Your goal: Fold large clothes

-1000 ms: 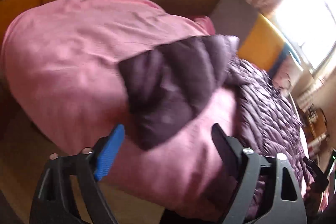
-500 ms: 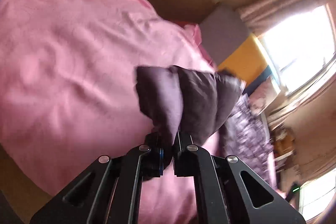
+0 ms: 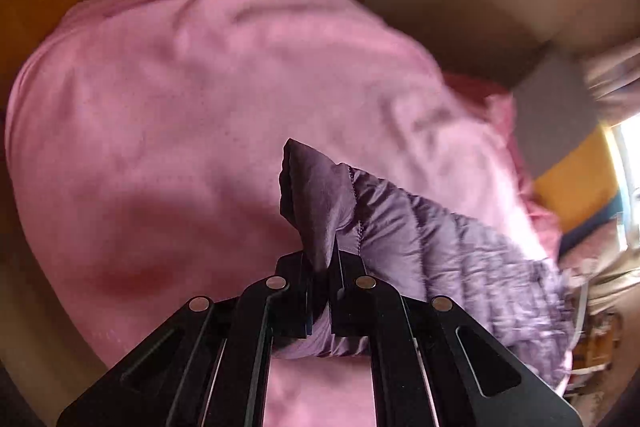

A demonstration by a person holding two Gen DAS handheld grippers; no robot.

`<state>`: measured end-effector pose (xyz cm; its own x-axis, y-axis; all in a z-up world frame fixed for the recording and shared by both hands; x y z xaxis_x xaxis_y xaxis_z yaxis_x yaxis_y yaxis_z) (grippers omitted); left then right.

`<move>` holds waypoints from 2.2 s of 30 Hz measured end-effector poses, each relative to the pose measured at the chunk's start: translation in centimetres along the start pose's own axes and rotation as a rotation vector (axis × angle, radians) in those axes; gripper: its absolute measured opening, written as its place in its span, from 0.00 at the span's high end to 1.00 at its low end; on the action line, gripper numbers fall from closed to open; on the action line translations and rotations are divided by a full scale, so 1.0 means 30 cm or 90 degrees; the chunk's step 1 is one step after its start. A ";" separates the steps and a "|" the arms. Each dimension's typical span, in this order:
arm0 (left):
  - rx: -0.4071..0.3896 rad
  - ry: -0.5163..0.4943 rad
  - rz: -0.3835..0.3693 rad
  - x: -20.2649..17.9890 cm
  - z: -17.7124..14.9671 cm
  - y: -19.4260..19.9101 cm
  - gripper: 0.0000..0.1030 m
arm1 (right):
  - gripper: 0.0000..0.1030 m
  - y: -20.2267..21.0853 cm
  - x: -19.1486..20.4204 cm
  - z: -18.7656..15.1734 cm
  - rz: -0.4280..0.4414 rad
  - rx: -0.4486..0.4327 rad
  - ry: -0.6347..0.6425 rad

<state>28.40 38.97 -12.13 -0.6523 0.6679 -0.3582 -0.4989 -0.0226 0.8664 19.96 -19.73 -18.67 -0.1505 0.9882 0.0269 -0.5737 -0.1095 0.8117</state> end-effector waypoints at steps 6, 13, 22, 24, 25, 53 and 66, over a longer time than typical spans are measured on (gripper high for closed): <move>0.011 0.003 0.093 0.106 -0.110 -0.123 0.72 | 0.05 -0.014 0.011 0.003 0.000 0.008 0.006; -0.089 -0.011 -0.017 0.056 -0.214 0.097 0.30 | 0.05 0.047 -0.038 0.023 0.037 0.000 -0.020; 0.116 -0.310 -0.317 -0.384 -0.847 0.120 0.30 | 0.05 0.200 -0.532 -0.029 -0.106 -0.043 -0.204; 0.160 -0.336 -0.348 -0.450 -0.954 0.098 0.30 | 0.05 0.180 -0.599 -0.069 -0.113 -0.025 -0.230; 0.178 -0.350 -0.358 -0.472 -1.004 0.098 0.31 | 0.07 0.163 -0.610 -0.087 -0.102 -0.014 -0.239; 0.060 -0.467 -0.272 -0.678 -1.171 0.220 0.50 | 0.53 0.173 -0.582 -0.205 -0.043 0.011 -0.164; 0.010 -0.474 -0.191 -0.657 -1.098 0.176 0.38 | 0.31 0.369 -1.457 -0.461 -0.099 -0.198 -0.797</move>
<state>19.82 1.19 -11.96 0.0636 0.9647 -0.2557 -0.5810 0.2441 0.7764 9.07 -65.60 -18.92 0.6865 0.4020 0.6059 -0.7045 0.1616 0.6911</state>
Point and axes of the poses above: each gripper's, at about its wrist camera, not at the fingertips, and y roughly against the way its jaws point, x to its left, z to its top, the point moved 10 cm from there along -y, roughly the way its jaws point, and after that the axes turned 5 degrees about y, right-handed, at the moved point
